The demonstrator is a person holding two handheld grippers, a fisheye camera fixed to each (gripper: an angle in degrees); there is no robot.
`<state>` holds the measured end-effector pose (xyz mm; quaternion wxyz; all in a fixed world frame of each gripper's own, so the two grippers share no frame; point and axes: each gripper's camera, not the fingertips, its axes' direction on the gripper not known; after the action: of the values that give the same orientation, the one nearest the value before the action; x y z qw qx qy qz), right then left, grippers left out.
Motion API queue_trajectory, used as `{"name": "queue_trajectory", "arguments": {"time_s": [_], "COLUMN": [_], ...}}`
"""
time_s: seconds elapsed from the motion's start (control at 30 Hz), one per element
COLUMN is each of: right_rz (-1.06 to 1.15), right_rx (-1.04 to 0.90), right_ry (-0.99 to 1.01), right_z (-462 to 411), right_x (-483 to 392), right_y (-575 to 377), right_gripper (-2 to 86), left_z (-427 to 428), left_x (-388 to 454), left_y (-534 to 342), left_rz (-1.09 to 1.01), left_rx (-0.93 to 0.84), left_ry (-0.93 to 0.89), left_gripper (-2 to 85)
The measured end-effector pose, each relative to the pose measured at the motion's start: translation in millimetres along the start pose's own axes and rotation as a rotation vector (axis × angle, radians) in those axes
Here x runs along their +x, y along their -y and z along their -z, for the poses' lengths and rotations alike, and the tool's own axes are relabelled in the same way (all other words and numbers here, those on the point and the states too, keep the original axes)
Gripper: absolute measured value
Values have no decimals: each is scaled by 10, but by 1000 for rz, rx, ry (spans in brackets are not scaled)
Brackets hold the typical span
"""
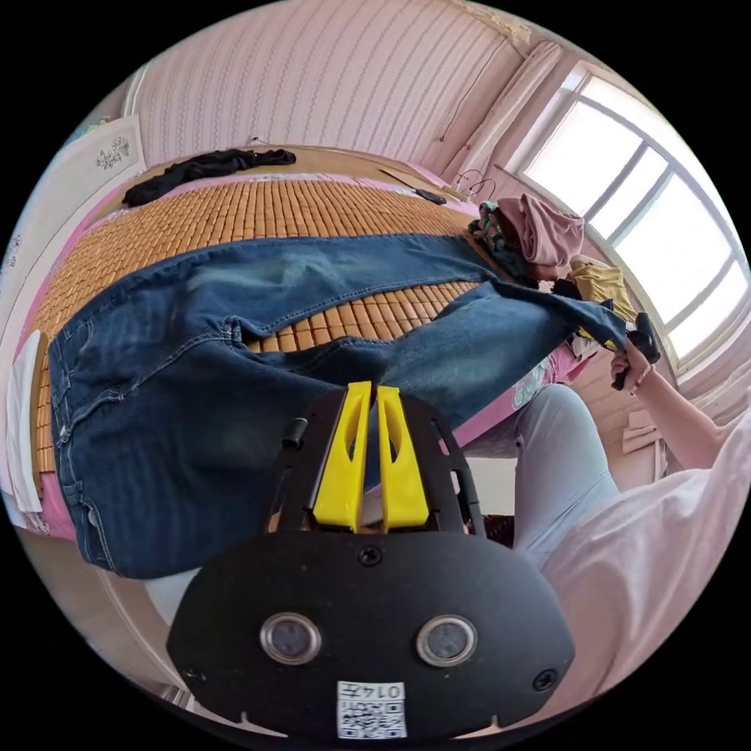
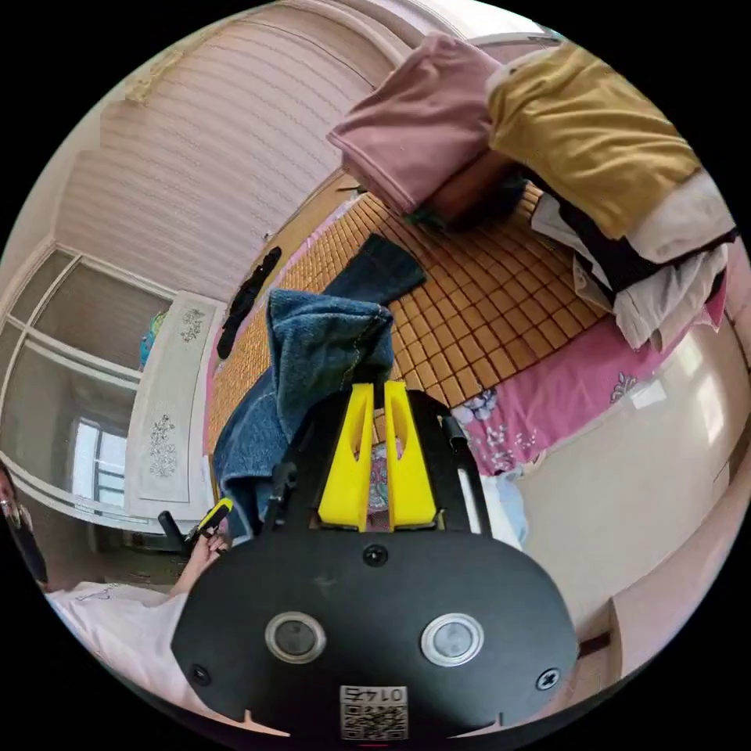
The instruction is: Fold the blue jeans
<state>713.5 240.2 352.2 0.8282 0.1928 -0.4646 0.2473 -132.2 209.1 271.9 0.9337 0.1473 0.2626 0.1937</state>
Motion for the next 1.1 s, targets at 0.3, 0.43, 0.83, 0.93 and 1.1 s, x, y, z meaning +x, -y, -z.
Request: {"name": "queue_trajectory", "arguments": {"time_s": [0.3, 0.43, 0.83, 0.93, 1.1], "right_rz": [-171, -127, -11, 16, 101], "right_rx": [-77, 28, -72, -86, 15], "right_ry": [51, 146, 25, 72, 354], "right_z": [241, 667, 562, 462, 700], "right_x": [603, 626, 758, 760, 794], "right_y": [244, 120, -415, -304, -83], "right_gripper": [18, 15, 117, 46, 12], "left_z": [27, 109, 430, 516, 721], "left_x": [15, -20, -39, -48, -55], "left_y": [167, 191, 312, 341, 397], "left_rz": [0, 51, 92, 98, 95], "left_rx": [-60, -56, -41, -39, -33], "left_ry": [1, -12, -18, -17, -12], "left_gripper": [-10, -10, -10, -10, -9]}}
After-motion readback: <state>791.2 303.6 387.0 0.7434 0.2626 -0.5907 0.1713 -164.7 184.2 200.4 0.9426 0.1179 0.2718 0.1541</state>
